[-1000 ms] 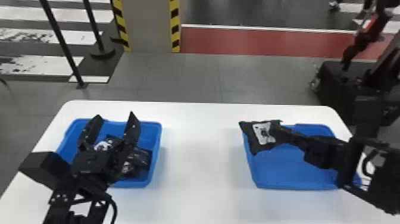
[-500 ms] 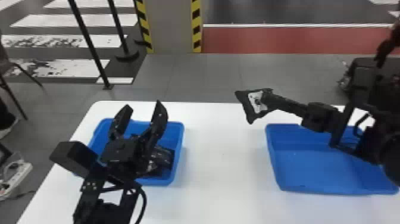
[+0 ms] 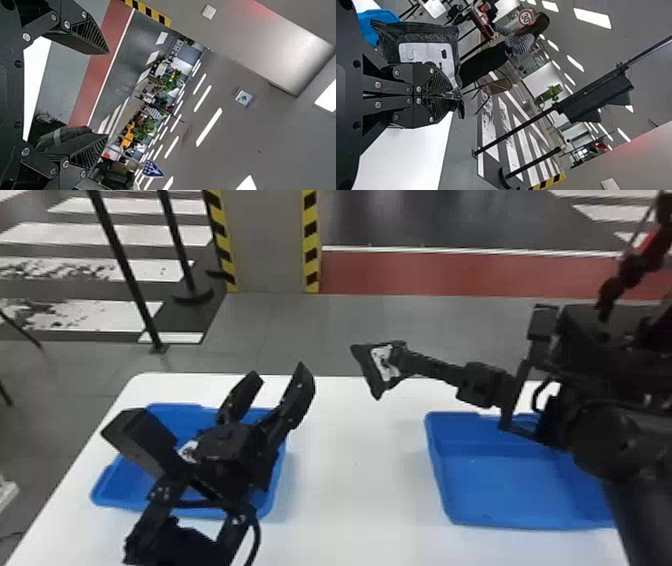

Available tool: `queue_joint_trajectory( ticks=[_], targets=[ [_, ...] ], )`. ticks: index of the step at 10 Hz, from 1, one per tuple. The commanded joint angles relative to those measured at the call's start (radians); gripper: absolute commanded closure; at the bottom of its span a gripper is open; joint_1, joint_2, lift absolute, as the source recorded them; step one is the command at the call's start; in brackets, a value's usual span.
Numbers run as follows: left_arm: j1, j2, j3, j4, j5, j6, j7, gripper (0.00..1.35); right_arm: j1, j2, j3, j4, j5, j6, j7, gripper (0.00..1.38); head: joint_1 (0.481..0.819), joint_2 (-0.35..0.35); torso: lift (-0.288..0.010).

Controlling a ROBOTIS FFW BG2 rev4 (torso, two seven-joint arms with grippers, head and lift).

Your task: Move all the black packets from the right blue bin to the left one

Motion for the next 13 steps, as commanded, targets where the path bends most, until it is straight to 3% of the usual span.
queue_joint_trajectory(
  ticks=[1, 4, 7, 11, 12, 13],
  targets=[
    [-0.011, 0.002, -0.006, -0.001, 0.001, 0.011, 0.000, 0.31, -0.014, 0.016, 0.014, 0.018, 0.000, 0.003, 0.007, 1.16, 0.653, 0.022, -0.110],
    [-0.033, 0.013, -0.041, 0.001, 0.015, 0.050, -0.006, 0.31, -0.044, 0.042, 0.068, 0.033, -0.006, 0.003, 0.018, 1.16, 0.646, 0.040, -0.110],
    [-0.052, 0.021, -0.076, -0.001, 0.017, 0.077, -0.009, 0.31, -0.071, 0.051, 0.132, 0.067, -0.036, -0.016, 0.024, 1.16, 0.645, 0.052, -0.110],
    [-0.045, 0.017, -0.052, 0.006, -0.032, 0.062, -0.004, 0.32, -0.073, 0.061, 0.210, 0.082, -0.087, -0.016, 0.030, 1.16, 0.649, 0.091, -0.110],
    [-0.043, 0.014, -0.041, 0.006, -0.057, 0.060, -0.004, 0.45, -0.073, 0.061, 0.210, 0.084, -0.087, -0.014, 0.030, 1.16, 0.653, 0.109, -0.110],
    [-0.038, 0.014, -0.038, 0.001, -0.097, 0.050, 0.002, 1.07, -0.073, 0.057, 0.210, 0.084, -0.090, -0.016, 0.031, 1.16, 0.656, 0.122, -0.110]
  ],
)
